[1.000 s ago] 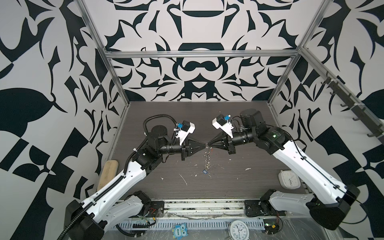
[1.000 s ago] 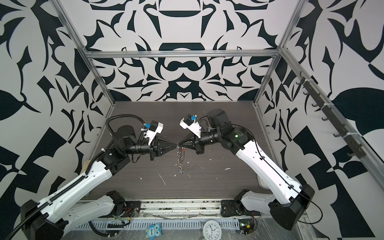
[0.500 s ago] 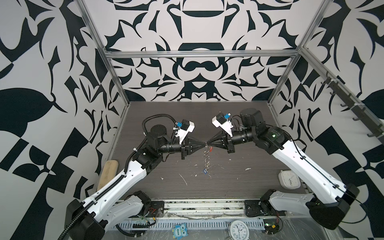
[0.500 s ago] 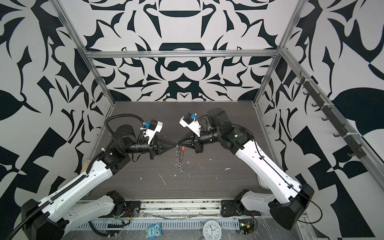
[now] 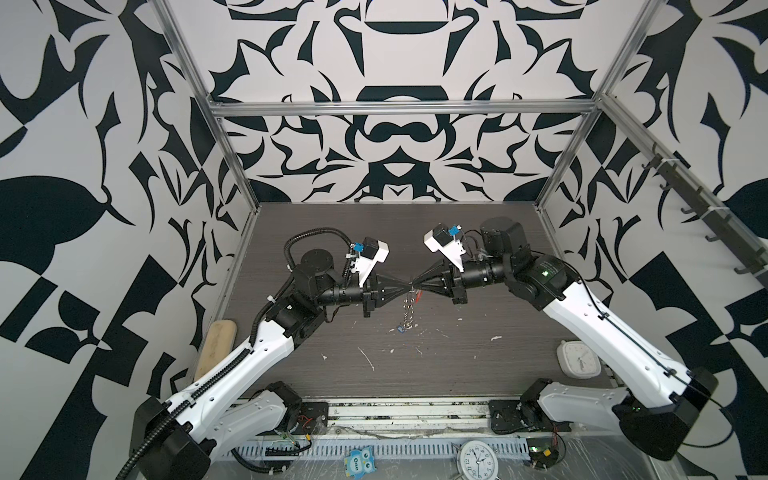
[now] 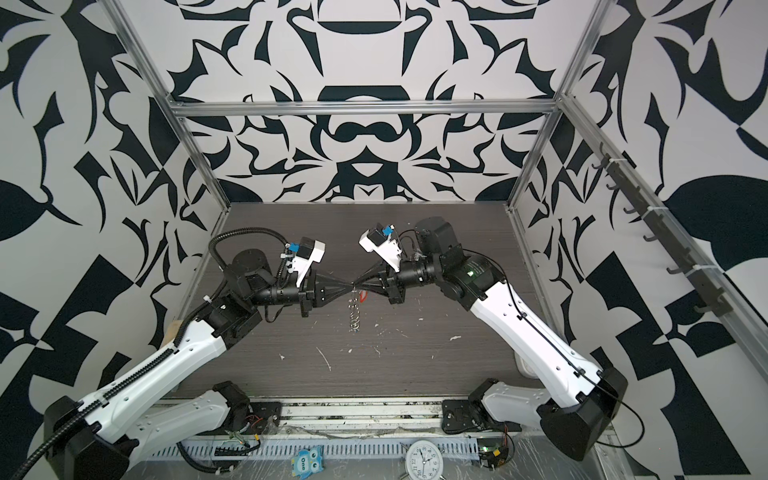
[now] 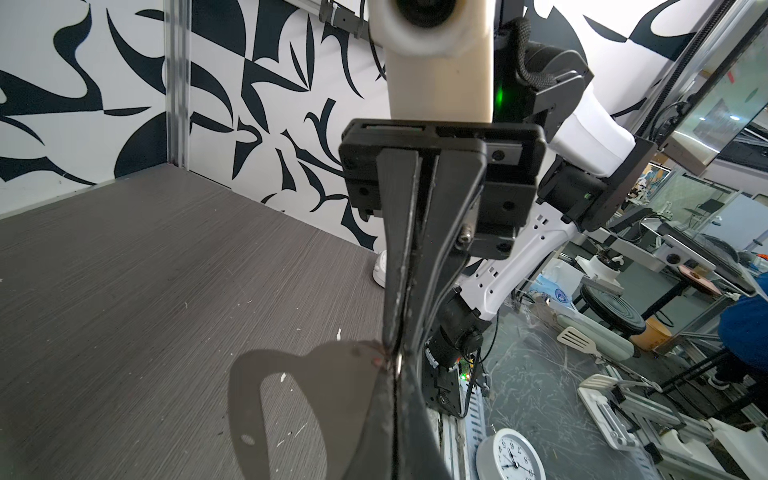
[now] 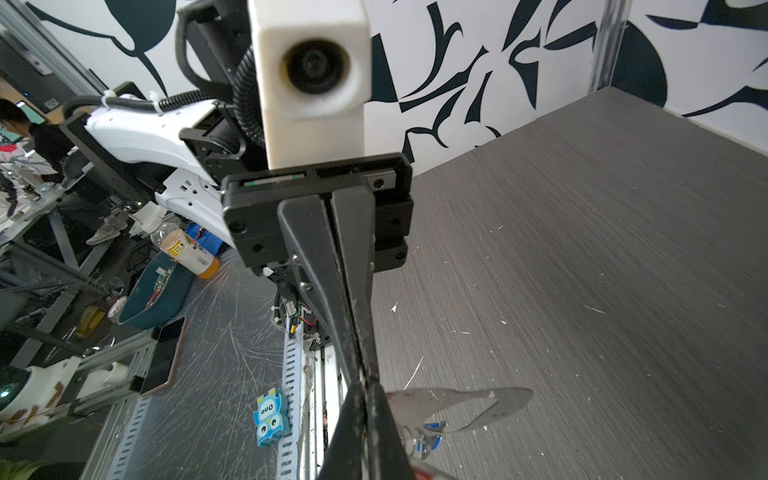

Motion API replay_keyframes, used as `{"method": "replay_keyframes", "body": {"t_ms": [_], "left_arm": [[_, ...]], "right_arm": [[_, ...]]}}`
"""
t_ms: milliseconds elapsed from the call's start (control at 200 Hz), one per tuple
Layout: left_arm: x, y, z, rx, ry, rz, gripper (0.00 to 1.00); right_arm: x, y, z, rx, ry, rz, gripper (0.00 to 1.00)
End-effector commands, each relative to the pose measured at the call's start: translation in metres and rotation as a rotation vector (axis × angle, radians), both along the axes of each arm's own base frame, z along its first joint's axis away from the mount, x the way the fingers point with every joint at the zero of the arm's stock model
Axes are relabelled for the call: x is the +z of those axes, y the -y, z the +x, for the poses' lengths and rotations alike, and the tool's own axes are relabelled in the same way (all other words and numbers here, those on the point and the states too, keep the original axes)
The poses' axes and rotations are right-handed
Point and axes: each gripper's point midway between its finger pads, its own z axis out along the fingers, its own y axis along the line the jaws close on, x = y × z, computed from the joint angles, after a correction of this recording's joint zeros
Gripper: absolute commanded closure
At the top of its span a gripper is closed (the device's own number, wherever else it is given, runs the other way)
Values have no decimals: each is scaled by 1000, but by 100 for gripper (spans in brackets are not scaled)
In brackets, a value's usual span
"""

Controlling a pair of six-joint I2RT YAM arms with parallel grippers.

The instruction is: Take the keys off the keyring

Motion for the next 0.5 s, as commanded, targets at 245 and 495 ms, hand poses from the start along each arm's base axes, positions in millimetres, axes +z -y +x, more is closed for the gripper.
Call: {"method": "replay_keyframes", "body": {"t_ms": [245, 495], "left_arm": [[31, -12, -8, 63, 104, -105, 100], [41, -18, -12, 78, 137, -137, 100]], "right_arm": [[32, 16, 2, -154, 151, 167, 51], [16, 15, -13, -87, 127, 185, 44]]}}
